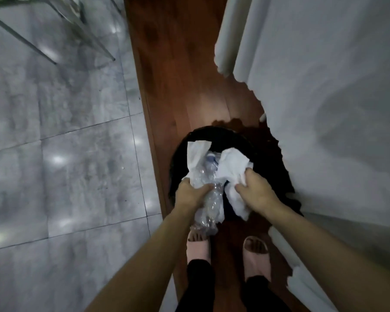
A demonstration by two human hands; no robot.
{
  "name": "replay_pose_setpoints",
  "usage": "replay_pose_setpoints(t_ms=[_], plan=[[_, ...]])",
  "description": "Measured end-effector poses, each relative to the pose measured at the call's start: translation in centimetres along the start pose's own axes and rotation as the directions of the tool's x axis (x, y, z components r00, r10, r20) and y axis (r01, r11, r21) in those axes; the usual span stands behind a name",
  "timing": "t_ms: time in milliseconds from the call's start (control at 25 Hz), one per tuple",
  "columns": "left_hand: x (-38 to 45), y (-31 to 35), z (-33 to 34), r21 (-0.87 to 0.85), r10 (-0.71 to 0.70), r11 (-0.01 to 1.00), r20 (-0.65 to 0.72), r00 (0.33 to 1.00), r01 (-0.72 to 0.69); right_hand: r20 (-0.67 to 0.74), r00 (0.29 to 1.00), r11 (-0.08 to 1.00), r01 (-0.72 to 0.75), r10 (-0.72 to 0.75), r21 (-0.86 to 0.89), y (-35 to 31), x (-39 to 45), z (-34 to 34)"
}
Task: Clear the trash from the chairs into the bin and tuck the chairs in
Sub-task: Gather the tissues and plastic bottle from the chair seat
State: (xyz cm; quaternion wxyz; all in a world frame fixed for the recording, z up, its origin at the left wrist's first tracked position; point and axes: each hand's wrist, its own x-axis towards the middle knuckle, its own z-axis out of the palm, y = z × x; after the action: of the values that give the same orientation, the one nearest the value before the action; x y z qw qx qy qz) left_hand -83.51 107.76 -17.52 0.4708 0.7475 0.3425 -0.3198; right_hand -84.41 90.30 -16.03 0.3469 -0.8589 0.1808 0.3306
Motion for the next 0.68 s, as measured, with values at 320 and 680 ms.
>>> replay_pose_setpoints(t_ms=[320, 680], plan=[[0.2, 0.7, -3.5, 0.14, 0.096, 0.985, 0.01, 0.995, -0.097, 0.15, 0.976, 0.986, 0.164, -0.157, -0.042, -0.6, -1.7, 1.0], [-25.2, 10.8, -10.8, 0.371, 0.411, 0.82, 0.145, 0.9, -0.435, 0.03, 0.977, 0.975, 0.212, -0.21, -0.068, -11.0, -24.2, -9.3]])
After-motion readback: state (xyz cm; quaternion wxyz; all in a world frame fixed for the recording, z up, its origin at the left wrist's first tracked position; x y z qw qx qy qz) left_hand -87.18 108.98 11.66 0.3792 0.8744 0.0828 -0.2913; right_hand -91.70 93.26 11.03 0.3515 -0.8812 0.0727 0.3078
